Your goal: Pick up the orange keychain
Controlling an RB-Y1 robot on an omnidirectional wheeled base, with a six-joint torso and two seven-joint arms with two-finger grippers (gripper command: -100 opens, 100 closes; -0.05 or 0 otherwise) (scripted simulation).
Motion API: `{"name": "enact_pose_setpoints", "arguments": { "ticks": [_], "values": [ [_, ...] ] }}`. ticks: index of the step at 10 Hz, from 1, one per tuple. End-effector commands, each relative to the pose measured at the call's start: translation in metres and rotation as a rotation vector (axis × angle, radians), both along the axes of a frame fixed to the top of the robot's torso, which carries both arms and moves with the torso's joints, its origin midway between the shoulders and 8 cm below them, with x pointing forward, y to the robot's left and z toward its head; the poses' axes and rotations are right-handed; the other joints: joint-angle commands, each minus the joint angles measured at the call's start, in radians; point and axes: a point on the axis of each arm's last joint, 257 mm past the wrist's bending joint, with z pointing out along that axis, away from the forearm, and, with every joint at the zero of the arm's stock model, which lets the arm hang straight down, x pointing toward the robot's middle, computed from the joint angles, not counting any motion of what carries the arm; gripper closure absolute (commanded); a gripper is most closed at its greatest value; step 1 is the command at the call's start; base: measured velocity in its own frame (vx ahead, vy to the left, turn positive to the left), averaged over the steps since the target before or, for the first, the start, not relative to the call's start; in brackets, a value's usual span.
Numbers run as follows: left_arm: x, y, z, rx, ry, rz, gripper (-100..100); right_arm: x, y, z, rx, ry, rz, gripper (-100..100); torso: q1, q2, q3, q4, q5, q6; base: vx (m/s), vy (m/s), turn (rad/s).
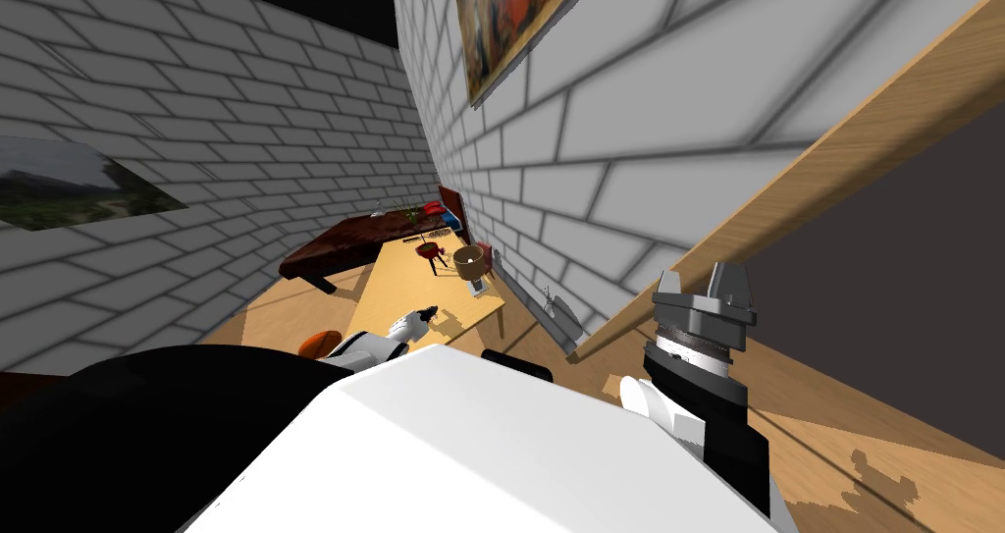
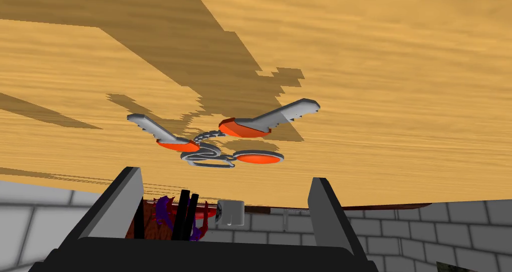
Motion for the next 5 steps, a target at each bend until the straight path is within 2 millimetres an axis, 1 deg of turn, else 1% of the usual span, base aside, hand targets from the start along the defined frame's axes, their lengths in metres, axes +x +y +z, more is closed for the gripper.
{"name": "enact_pose_setpoints", "arguments": {
  "ticks": [1,2,3,5],
  "values": [
    [0.000,0.000,0.000,0.000,0.000,0.000,0,0.000,0.000,0.000,0.000,0.000,0.000,0,0.000,0.000,0.000,0.000,0.000,0.000,0.000,0.000,0.000],
    [0.001,-0.007,-0.003,0.000,0.003,-0.004,-100,0.000,0.000,0.000,0.000,0.000,0.000,0,0.000,0.000,0.000,0.000,0.000,0.000,0.007,0.029,0.019],
    [0.001,-0.015,-0.006,0.000,0.010,-0.006,-100,0.000,0.000,0.000,0.000,0.000,0.000,0,0.001,-0.001,0.000,0.000,0.000,0.000,0.014,0.064,0.026],
    [0.004,-0.030,-0.010,0.000,0.013,-0.013,-100,0.000,0.000,0.000,0.000,0.000,0.000,0,0.005,-0.002,-0.001,0.000,0.001,0.000,0.019,0.094,0.022]
  ]
}}
